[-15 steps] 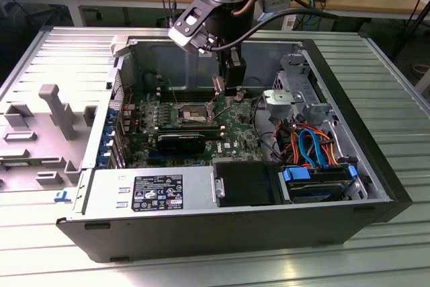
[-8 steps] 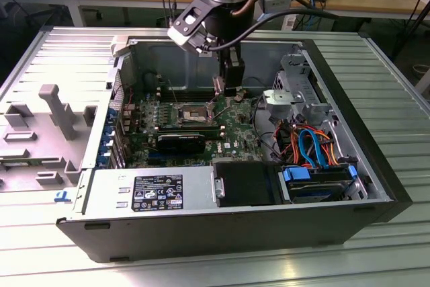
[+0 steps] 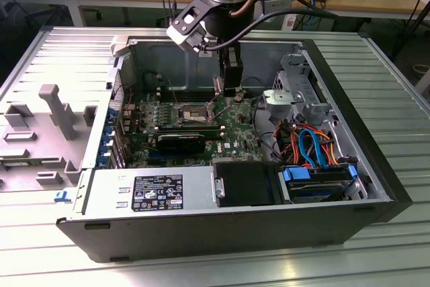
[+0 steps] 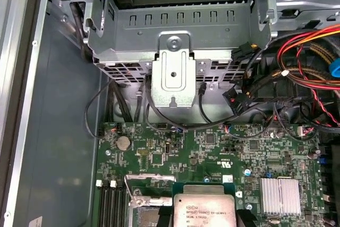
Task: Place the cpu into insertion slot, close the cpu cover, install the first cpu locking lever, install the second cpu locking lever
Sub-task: 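Place the cpu into insertion slot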
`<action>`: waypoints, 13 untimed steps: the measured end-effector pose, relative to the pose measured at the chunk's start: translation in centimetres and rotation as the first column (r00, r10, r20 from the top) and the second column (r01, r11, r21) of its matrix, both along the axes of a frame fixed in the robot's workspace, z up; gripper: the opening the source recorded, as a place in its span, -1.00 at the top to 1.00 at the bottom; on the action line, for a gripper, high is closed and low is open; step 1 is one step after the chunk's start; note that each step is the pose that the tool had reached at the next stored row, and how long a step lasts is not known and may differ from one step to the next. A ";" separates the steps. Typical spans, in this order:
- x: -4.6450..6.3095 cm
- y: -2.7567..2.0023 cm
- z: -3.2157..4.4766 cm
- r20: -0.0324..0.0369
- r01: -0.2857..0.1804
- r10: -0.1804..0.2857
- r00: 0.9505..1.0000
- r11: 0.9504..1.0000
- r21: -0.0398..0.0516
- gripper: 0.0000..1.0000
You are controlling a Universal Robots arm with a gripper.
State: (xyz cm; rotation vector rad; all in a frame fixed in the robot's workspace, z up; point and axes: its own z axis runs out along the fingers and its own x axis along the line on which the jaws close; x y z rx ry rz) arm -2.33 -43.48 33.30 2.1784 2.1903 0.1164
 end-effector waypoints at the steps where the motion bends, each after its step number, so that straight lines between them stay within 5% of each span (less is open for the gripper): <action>1: 0.0 0.00 0.00 0.000 0.000 0.000 1.000 1.000 0.000 -0.09; 13: -0.6 -0.17 -0.38 0.000 0.000 0.000 1.000 1.000 0.000 -0.09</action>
